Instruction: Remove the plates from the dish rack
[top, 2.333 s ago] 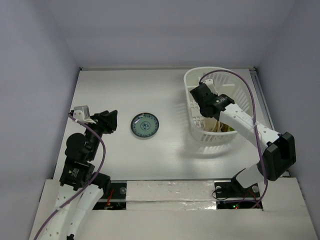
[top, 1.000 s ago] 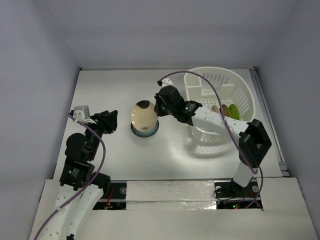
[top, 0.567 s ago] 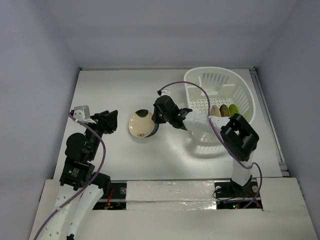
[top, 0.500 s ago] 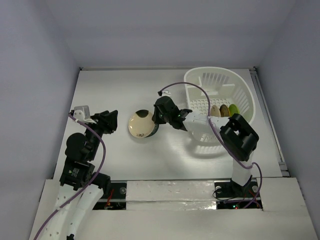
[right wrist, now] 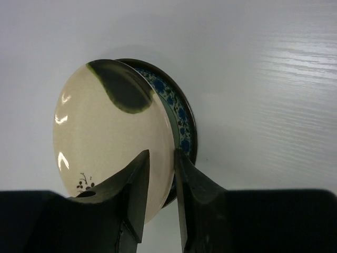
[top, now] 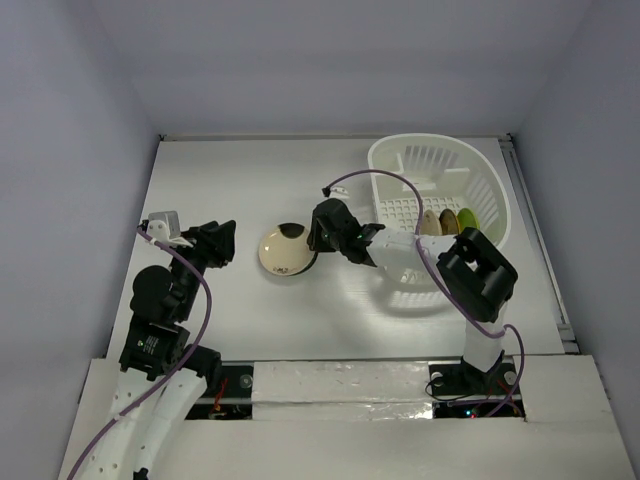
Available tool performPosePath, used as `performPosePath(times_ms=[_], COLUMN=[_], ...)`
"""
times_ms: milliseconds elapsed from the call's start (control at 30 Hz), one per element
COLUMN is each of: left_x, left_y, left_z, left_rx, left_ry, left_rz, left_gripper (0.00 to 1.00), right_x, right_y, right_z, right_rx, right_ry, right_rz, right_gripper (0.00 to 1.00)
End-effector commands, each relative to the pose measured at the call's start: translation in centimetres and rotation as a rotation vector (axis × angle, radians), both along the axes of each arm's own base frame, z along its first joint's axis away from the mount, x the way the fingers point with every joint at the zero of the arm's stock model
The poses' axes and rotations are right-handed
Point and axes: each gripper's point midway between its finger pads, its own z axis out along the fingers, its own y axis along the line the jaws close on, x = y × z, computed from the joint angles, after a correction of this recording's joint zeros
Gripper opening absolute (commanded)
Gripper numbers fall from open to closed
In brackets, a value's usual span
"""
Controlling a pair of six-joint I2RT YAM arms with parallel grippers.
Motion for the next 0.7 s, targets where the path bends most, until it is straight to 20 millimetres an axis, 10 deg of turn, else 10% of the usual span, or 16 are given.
performPosePath(times_ms=[0,333,433,467,667], left_x=[-0.2,-0.3,-0.4,-0.4,-0.6], left_y=[-0.3,-0.2,-0.2,-0.2,-0.2], left_z=[1.8,2.1,2.0,2.1,2.2], left_rx=[-0.018,-0.02,-0.02,-0.021,-0.024], left_ry=[-0.051,-0.058,-0.058,-0.059,-0.066], left_rz=[-0.015,-0.013,-0.013,-0.013,-0.017], left_gripper=[0.41,0.41,0.41,0.41,0.41], right_x=[1.0,0.3,0.0,-0.2,-1.6], right_y=[-0.5,-3.6,-7.1,-8.3,-21.8], right_z=[1.9,6.7,11.6,12.8,17.6], right_rx=[0.003,-0.078,-0.11,-0.127,-0.371], right_ry=[-0.058,-0.134,-0.241,-0.266,-0.323], right_rz=[-0.042,-0.05,-0.124,-0.152,-0.418], right_gripper=[0.32,0.54,0.28,0.05,0.0])
